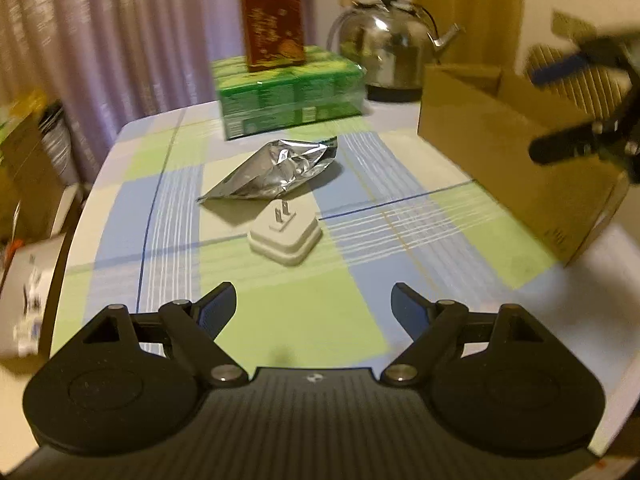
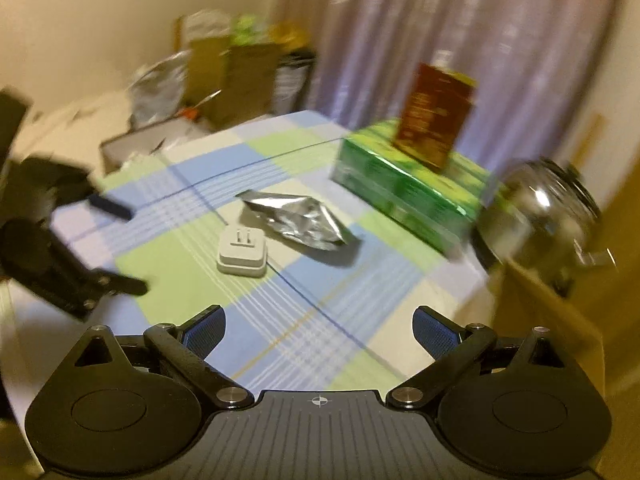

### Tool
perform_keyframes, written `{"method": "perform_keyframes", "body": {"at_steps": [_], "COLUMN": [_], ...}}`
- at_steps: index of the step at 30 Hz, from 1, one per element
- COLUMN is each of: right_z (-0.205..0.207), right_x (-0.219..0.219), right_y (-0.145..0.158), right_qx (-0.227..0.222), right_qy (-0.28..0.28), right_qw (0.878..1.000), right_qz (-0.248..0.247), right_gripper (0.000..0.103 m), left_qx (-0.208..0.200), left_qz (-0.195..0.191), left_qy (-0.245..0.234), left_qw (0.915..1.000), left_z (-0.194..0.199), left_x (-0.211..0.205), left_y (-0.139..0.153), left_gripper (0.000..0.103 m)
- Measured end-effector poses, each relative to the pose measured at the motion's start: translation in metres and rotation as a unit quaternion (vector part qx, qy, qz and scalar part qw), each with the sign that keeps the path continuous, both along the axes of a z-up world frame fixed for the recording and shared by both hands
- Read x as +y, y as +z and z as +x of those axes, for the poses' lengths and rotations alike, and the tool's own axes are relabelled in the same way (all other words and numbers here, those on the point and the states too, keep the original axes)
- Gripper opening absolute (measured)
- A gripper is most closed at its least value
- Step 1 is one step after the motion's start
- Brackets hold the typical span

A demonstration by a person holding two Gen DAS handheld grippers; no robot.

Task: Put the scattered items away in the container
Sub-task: 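Withdraw both open tools back over the table, then grasp the white plug with the left tool while the right tool grasps the silver foil bag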

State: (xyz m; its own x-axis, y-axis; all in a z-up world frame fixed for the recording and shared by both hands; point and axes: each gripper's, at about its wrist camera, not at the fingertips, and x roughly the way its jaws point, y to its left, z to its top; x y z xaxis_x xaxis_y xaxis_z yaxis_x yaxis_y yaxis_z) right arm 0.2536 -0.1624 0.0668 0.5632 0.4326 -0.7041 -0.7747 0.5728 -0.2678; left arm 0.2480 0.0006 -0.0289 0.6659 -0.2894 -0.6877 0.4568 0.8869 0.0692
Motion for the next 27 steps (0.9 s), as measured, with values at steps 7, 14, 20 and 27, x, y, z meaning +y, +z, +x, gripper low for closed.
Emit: {"method": "perform_keyframes", "body": {"at_steps": [7, 14, 20, 27], "right_z": [0.057, 0.106, 0.127, 0.148], "right_x": [0.05, 0.08, 0.097, 0.129], "right_y": [-0.039, -0.084, -0.107, -0.122], "right_qx": [-0.01, -0.031, -0.039, -0.038], "right_qy": [0.136, 0.206, 0.256, 0.285], "right_qw": [0.987, 0.966, 0.946, 0.934], "right_qz": [-0.089, -0.155, -0.195, -0.211], "right_gripper": [0.097, 0.097, 0.097, 0.097], "left_qx": [0.002, 0.012, 0.027, 0.034], "left_qz": [0.028, 0.039, 0.026, 0.005], "left_qy": [-0.081, -0.14, -0.165, -0.159], "left_qw": [0.9963, 0.9894, 0.9856, 0.9866], "left_z": [0.072, 0.113, 0.133, 0.144], "left_x": [0.003, 0.003, -0.001, -0.002], "left_y": [-0.036, -0.066, -0.08, -0.081], "left_gripper": [0.082, 0.081, 0.081, 0.062]}}
